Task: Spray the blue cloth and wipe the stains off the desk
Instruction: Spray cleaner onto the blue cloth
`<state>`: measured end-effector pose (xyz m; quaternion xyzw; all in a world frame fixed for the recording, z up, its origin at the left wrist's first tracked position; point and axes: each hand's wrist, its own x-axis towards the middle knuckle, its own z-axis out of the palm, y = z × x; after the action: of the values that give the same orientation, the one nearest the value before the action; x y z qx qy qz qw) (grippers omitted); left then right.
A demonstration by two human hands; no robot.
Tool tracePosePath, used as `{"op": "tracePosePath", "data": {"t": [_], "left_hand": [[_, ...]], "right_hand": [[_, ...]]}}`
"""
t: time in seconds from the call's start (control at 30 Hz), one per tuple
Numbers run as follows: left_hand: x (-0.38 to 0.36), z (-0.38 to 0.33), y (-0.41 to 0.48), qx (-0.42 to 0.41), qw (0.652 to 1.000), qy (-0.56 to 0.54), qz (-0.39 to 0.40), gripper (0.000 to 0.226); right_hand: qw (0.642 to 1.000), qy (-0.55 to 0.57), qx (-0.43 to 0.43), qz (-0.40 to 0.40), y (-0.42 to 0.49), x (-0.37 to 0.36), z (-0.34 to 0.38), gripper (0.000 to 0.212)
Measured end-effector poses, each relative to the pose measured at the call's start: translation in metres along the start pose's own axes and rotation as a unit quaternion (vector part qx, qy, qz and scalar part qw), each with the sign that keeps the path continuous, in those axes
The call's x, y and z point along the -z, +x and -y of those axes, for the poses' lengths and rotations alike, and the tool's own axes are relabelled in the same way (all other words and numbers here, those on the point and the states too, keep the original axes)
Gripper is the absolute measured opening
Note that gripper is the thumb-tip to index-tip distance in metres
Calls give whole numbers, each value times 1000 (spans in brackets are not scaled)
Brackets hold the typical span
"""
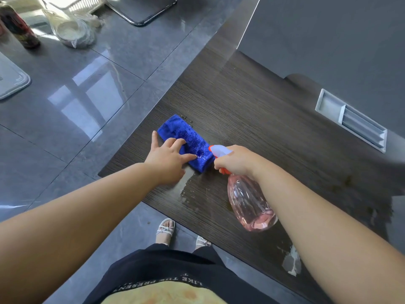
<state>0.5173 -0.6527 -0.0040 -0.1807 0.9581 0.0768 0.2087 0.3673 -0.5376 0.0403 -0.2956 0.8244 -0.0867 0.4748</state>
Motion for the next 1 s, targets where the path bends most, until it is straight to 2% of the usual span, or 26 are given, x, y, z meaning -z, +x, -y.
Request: {"op": "tracePosePath", "data": {"t": [0.1,0.2,0.4,0.5,0.73,0.8,0.93,1.0], "left_hand": [[4,1,3,9,1000,-21,-11,49],[10,5,9,26,998,-47,-36,45],[30,19,36,33,995,-86,-30,52],[31,20,43,34,996,-84,8,58],[28,16,46,38,996,-54,64,70],[29,15,45,38,995,-54,75,71],[31,15,45,45,993,-68,88,71],[31,15,44,46,992,-74,88,72]], "right_hand": [[1000,13,10,1,0,1,1,12],[999,14,49,4,-2,7,0,18],[974,166,155,17,-7,47,-8,40],[958,191,206,-63,-6,73,-10,36],[872,290,270,-287,25,88,8,35],[869,285,256,-314,39,84,11,47],[872,302,235,-306,54,72,11,71],[879,271,238,-312,60,70,7,87]]}}
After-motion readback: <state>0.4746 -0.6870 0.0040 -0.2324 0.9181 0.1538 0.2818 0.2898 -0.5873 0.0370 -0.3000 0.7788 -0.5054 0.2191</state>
